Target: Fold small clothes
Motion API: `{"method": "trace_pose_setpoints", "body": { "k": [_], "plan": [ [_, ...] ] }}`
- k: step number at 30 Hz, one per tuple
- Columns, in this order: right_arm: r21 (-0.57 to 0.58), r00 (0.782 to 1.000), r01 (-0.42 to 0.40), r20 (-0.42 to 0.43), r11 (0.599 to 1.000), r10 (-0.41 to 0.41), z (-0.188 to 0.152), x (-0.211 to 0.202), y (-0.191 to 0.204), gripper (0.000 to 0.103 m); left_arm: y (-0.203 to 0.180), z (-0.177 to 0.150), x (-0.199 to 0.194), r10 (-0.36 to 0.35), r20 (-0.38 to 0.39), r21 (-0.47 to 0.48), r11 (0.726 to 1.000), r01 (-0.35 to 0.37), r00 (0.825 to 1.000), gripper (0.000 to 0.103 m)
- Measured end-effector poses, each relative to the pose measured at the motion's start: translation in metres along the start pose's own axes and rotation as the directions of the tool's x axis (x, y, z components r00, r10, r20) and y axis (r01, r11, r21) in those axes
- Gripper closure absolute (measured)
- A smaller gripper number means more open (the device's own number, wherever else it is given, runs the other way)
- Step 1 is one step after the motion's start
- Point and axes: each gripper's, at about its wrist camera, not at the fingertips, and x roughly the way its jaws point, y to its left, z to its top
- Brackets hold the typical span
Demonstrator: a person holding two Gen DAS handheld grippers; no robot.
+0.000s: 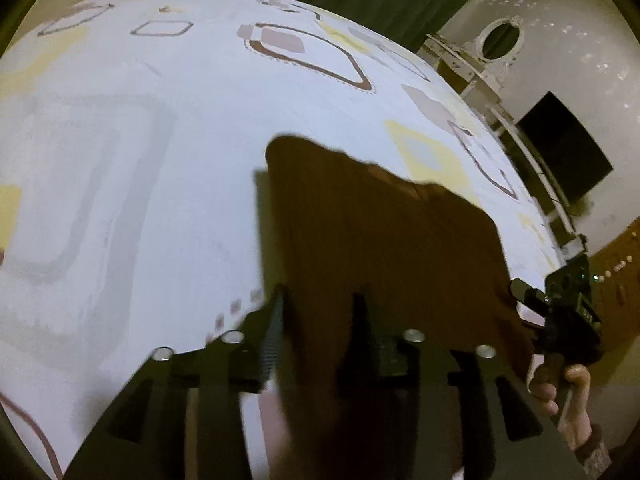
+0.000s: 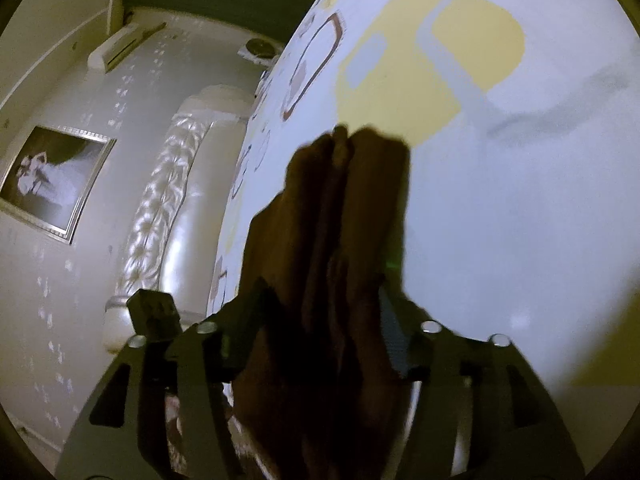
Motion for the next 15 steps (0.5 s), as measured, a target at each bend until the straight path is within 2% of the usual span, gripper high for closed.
{"method": "trace_pose_setpoints", "body": {
  "k": [5,9,12,13,14,15],
  "plan": [
    [-0.040,0.998,0.004,-0.064,0.999,-0.006,-0.034,-0.011,0.009,0.037,0.005,-0.037,-0.020,-0.081,-0.037,-0.025,0.996,0.081,0.996,0.050],
    [-0.054,0.994,-0.005,-0.108,0.999,-0.001,-0.056,-0.015,0.017,0.033,0.006,-0.064,-0.022,-0.181,-0.093,-0.096,0.980,0.172,0.979,0.048],
    [-0.061,0.992,-0.005,-0.125,0.998,-0.003,-0.067,-0.015,0.021,0.034,-0.002,-0.073,-0.022,-0.158,-0.083,-0.066,0.986,0.152,0.984,0.049],
    [-0.067,0.993,0.011,-0.119,0.998,-0.019,-0.070,-0.016,0.023,0.038,-0.006,-0.074,-0.022,-0.141,-0.079,-0.052,0.989,0.137,0.987,0.050],
    [-0.065,0.993,0.019,-0.118,0.998,-0.027,-0.072,-0.016,0.023,0.043,-0.009,-0.073,-0.021,-0.125,-0.078,-0.042,0.992,0.122,0.989,0.060],
    [-0.058,0.992,0.027,-0.125,0.998,-0.034,-0.073,-0.014,0.023,0.057,-0.010,-0.073,-0.019,-0.120,-0.088,-0.047,0.992,0.116,0.989,0.067]
  ]
}}
